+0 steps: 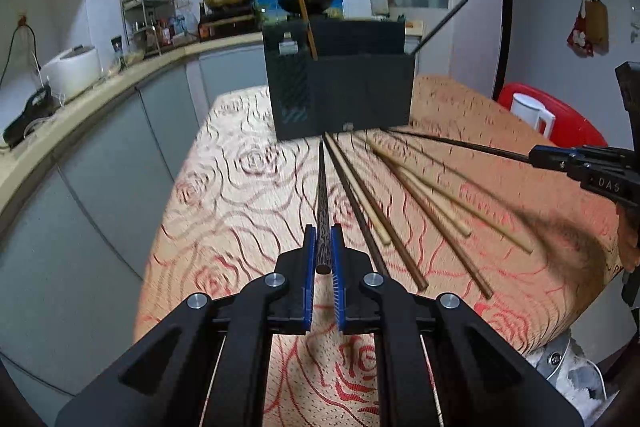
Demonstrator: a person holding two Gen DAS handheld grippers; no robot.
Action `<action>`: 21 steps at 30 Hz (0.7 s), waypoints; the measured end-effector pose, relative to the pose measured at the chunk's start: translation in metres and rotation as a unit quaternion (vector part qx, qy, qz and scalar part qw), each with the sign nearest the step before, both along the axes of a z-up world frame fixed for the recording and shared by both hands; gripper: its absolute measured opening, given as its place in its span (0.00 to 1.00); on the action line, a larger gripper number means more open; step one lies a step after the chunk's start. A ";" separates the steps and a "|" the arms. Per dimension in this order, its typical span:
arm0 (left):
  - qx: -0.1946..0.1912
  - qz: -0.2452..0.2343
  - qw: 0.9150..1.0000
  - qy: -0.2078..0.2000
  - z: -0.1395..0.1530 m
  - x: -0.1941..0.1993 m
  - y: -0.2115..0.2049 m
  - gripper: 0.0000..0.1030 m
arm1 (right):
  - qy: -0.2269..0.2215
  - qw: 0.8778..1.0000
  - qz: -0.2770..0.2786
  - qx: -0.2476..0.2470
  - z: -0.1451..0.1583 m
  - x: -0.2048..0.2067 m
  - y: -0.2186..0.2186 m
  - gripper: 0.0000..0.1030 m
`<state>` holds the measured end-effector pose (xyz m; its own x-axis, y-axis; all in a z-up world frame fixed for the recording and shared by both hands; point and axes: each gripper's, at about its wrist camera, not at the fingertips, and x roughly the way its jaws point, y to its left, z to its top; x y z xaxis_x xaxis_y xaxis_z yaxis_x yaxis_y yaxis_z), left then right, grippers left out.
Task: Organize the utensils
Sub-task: 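Lift the chopsticks and carry both tools over the green holder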
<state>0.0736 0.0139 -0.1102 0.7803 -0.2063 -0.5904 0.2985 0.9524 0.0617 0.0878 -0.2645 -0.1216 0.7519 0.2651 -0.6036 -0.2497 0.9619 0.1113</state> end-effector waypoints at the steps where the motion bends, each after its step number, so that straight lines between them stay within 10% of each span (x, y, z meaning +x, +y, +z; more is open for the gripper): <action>1: 0.000 0.000 1.000 -0.006 0.007 0.000 0.000 0.07 | -0.006 1.000 -0.002 0.005 0.006 -0.001 -0.003 0.08; 21: 0.023 -0.013 0.996 -0.082 0.102 0.019 -0.001 0.07 | -0.089 0.996 0.000 0.019 0.085 0.002 -0.022 0.08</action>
